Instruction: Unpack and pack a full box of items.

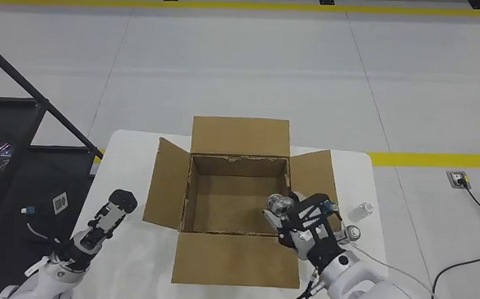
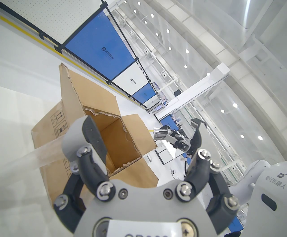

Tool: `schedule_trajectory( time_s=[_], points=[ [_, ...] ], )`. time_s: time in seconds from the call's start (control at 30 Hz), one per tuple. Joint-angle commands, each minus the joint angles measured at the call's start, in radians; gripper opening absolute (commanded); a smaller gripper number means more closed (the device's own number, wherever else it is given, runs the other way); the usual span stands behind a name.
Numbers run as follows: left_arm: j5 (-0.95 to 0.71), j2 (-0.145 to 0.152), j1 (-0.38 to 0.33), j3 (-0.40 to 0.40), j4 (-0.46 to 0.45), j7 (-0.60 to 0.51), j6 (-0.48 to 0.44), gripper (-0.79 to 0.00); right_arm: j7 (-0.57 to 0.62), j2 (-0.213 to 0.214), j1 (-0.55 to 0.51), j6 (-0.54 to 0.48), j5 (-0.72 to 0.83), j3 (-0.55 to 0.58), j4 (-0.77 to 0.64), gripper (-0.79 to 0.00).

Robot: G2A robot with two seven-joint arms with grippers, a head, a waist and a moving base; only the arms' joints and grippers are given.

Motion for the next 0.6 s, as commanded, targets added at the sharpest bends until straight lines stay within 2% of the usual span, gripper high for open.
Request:
schedule_trajectory(
  time_s=[0.0,0.3,0.43,0.57],
  points=[
    [0.0,0.0,0.0,0.0,0.0,0.0,0.0,0.0,-0.048,0.006,-0.063,-0.018,0.025,0.084,-0.019,-0.785],
    [0.0,0.0,0.0,0.0,0.0,0.0,0.0,0.0,-0.209,0.021,-0.242,-0.093,0.179,0.384,-0.019,-0.785],
    [0.0,0.0,0.0,0.0,0.0,0.0,0.0,0.0,-0.225,0.024,-0.287,-0.098,0.235,0.465,-0.019,-0.785],
    [0.0,0.0,0.0,0.0,0.0,0.0,0.0,0.0,-0.178,0.028,-0.301,-0.079,0.271,0.519,-0.019,-0.785]
  ],
)
